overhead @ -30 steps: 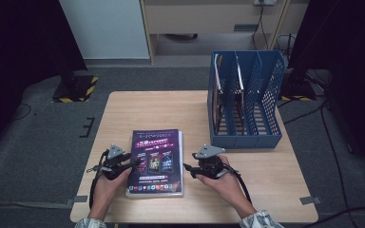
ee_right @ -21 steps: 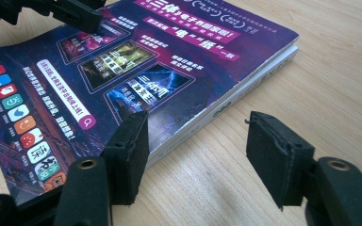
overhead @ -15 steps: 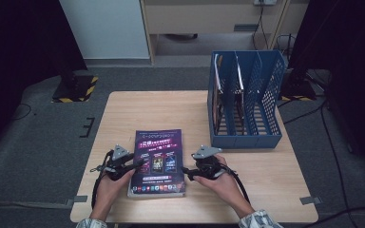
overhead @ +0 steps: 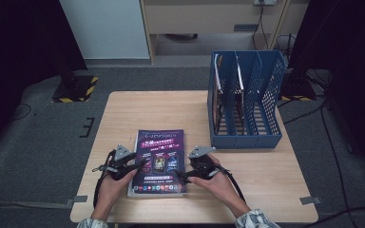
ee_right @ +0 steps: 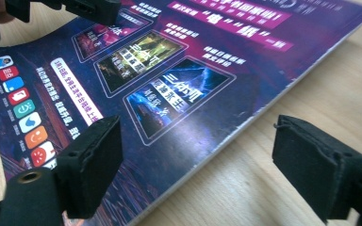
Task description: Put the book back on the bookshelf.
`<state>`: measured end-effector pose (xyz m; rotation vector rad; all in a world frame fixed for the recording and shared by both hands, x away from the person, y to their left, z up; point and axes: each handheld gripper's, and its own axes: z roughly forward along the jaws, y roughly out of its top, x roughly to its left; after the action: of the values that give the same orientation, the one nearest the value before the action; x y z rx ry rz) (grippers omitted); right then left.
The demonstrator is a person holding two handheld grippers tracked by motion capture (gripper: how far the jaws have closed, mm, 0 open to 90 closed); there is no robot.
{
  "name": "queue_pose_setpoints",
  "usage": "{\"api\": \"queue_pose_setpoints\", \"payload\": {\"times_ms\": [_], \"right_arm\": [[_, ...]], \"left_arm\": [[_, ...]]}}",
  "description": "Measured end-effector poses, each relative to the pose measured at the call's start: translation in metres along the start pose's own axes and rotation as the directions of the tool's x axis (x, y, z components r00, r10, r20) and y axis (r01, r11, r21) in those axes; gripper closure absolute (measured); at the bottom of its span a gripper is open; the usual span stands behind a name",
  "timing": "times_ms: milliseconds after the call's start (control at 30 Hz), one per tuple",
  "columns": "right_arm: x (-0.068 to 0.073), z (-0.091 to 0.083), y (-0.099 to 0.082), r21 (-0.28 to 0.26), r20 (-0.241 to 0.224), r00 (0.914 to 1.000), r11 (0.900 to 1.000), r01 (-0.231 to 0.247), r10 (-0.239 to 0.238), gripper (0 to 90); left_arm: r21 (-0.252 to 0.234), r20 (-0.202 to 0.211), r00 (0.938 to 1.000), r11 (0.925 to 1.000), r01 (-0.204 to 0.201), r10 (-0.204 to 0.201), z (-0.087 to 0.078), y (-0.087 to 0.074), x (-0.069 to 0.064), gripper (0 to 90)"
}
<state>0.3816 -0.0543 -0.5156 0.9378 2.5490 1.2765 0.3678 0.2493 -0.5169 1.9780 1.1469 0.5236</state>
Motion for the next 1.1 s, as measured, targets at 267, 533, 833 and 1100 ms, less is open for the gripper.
{"api": "queue_pose_setpoints", "payload": {"times_ms": [267,533,833,1100], "right_arm": [[-0.005,0.014,0.002,0.017,-0.027,0.9985,0.9988,-0.047,0.047,11.5],[-0.015,0.024,0.001,0.02,-0.076,0.9917,0.9946,-0.102,0.103,9.0],[-0.022,0.032,0.002,0.007,-0.106,0.9853,0.991,-0.134,0.134,8.3],[-0.025,0.033,0.006,0.003,-0.104,0.9829,0.9884,-0.152,0.152,13.8]], "left_arm": [[0.005,-0.01,0.9999,1.0,-0.008,0.008,0.0,0.001,-0.002,44.1],[0.005,-0.007,1.0,1.0,0.0,0.0,0.001,0.001,-0.002,44.0],[0.004,-0.015,0.9999,1.0,-0.004,0.004,0.0,0.001,-0.003,44.0],[0.003,-0.023,0.9997,1.0,-0.003,0.003,0.0,0.001,-0.004,44.3]]}}
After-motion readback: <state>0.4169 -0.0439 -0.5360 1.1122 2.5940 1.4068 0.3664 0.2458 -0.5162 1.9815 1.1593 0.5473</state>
